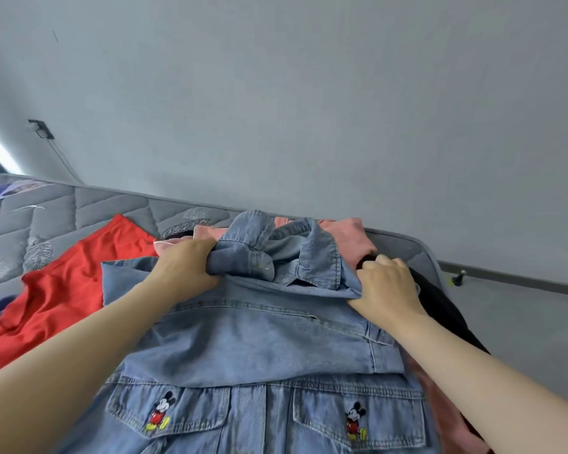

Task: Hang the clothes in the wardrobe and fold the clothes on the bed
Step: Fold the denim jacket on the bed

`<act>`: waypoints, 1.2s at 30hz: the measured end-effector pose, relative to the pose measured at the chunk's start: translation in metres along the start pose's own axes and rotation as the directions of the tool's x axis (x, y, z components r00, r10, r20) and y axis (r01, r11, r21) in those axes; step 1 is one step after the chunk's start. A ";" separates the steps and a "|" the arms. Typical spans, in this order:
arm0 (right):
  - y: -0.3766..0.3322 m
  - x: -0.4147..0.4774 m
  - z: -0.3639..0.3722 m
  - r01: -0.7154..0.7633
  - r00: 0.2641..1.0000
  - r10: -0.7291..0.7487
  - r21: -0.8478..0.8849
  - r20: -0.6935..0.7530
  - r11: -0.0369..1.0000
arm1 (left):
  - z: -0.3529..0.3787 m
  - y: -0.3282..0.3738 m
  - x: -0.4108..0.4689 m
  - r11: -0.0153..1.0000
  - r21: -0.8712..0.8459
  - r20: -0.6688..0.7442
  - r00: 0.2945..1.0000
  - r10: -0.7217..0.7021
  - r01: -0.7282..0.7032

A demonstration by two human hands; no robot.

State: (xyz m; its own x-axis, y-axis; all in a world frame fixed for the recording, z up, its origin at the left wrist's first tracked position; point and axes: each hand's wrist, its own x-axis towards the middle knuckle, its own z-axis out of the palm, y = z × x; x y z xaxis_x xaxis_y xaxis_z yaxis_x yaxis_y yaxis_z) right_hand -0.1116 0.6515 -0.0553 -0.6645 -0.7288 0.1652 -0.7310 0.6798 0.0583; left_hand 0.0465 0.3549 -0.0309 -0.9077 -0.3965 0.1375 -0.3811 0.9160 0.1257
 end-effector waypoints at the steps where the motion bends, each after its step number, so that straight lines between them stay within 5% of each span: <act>1: -0.001 -0.007 -0.005 0.012 1.000 -0.012 0.011 -0.024 1.000 | -0.006 0.000 -0.008 0.999 -0.032 -0.025 0.999 0.026 -0.027; 9: -0.015 -0.054 -0.052 0.060 0.985 -0.058 0.003 -0.165 0.998 | -0.054 0.008 -0.062 0.990 0.041 -0.170 0.976 0.139 -0.134; 19: -0.033 -0.133 -0.084 0.058 0.983 -0.060 -0.015 -0.173 0.998 | -0.071 0.018 -0.160 0.984 -0.011 -0.306 0.938 0.164 -0.176; 24: -0.041 -0.186 -0.076 0.090 0.984 -0.089 -0.002 -0.154 0.996 | -0.056 0.008 -0.213 0.923 -0.064 -0.321 0.883 0.341 -0.380; 30: -0.064 -0.250 -0.049 0.121 0.992 -0.122 -0.029 -0.037 0.992 | 0.007 -0.001 -0.288 0.920 -0.204 -0.091 0.942 0.323 -0.335; 33: -0.079 -0.271 -0.024 0.096 0.980 -0.090 -0.029 0.178 0.995 | 0.037 0.003 -0.307 0.935 -0.098 0.122 0.928 0.351 -0.341; 36: -0.089 -0.290 -0.014 0.084 0.938 -0.096 0.052 0.332 0.995 | 0.045 0.011 -0.313 0.925 -0.086 0.176 0.909 0.379 -0.369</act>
State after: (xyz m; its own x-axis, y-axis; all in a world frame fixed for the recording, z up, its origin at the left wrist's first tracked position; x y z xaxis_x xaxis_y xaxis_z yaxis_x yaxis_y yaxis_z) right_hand 0.1482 0.8030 -0.0941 -0.6044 -0.7767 -0.1771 -0.7913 0.6111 0.0207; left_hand 0.3189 0.4917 -0.1166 -1.0000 -0.0024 -0.0004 -0.0025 0.9886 0.1502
